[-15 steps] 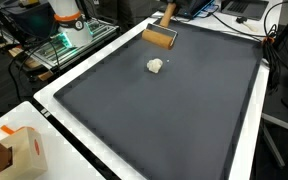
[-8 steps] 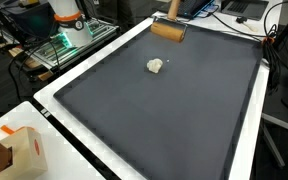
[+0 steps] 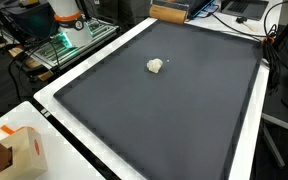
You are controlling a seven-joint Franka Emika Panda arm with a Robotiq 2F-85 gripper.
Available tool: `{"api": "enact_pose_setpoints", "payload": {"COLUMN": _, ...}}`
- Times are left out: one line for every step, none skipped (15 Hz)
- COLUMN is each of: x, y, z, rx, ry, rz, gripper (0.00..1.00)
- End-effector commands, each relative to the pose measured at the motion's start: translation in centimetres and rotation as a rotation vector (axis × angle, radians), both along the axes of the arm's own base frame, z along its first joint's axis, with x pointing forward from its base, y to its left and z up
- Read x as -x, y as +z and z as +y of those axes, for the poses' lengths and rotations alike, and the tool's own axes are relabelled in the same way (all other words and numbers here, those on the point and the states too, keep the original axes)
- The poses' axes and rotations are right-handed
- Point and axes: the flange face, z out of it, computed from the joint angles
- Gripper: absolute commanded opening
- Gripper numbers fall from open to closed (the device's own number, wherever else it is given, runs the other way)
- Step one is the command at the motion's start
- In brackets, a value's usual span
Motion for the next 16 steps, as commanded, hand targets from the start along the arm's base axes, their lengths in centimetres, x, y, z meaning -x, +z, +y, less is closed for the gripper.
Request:
{"api": "enact_pose_setpoints", "payload": {"x": 1.8, "y": 1.7, "z": -2.2, "rx": -0.105, "ry": 0.167, "rz": 0.047, "gripper": 0.24}}
{"api": "enact_pose_setpoints", "payload": {"x": 2.0, "y": 2.0, "z": -2.6, "rx": -0.123, "ry": 0.219, "rz": 0.058, "gripper": 0.24}}
{"api": "enact_pose_setpoints", "payload": {"x": 2.2, "y": 2.3, "z": -2.9, "rx": -0.137, "ry": 0.272, "rz": 0.072, "gripper": 0.24}}
{"api": "enact_pose_setpoints", "payload": {"x": 2.5, "y": 2.4, "z": -3.2, "rx": -0.142, "ry": 0.328, "rz": 0.089, "gripper": 0.24}}
{"api": "enact_pose_setpoints", "payload": {"x": 2.8, "y": 2.5, "z": -3.4, "rx": -0.147, "ry": 0.383, "rz": 0.11, "gripper": 0.24}}
{"api": "enact_pose_setpoints", "payload": {"x": 3.0, "y": 2.5, "z": -3.6, "rx": -0.146, "ry": 0.439, "rz": 0.131, "gripper": 0.24}}
{"api": "enact_pose_setpoints", "payload": {"x": 3.2, "y": 2.6, "z": -3.7, "rx": -0.147, "ry": 0.493, "rz": 0.152, "gripper": 0.24}}
{"api": "enact_pose_setpoints", "payload": {"x": 3.3, "y": 2.7, "z": -3.8, "rx": -0.145, "ry": 0.548, "rz": 0.17, "gripper": 0.24}}
{"api": "enact_pose_setpoints", "payload": {"x": 2.1, "y": 2.3, "z": -3.4, "rx": -0.12, "ry": 0.463, "rz": 0.144, "gripper": 0.49}}
{"api": "enact_pose_setpoints", "payload": {"x": 2.2, "y": 2.3, "z": -3.5, "rx": -0.121, "ry": 0.499, "rz": 0.158, "gripper": 0.49}}
{"api": "enact_pose_setpoints", "payload": {"x": 2.3, "y": 2.3, "z": -3.5, "rx": -0.121, "ry": 0.518, "rz": 0.163, "gripper": 0.49}}
{"api": "enact_pose_setpoints", "payload": {"x": 2.3, "y": 2.3, "z": -3.5, "rx": -0.121, "ry": 0.528, "rz": 0.165, "gripper": 0.49}}
{"api": "enact_pose_setpoints", "payload": {"x": 2.3, "y": 2.3, "z": -3.5, "rx": -0.121, "ry": 0.532, "rz": 0.165, "gripper": 0.49}}
{"api": "enact_pose_setpoints", "payload": {"x": 2.3, "y": 2.3, "z": -3.5, "rx": -0.121, "ry": 0.533, "rz": 0.166, "gripper": 0.49}}
{"api": "enact_pose_setpoints", "payload": {"x": 2.3, "y": 2.3, "z": -3.5, "rx": -0.121, "ry": 0.534, "rz": 0.166, "gripper": 0.49}}
{"api": "enact_pose_setpoints", "payload": {"x": 2.3, "y": 2.3, "z": -3.5, "rx": -0.121, "ry": 0.534, "rz": 0.166, "gripper": 0.49}}
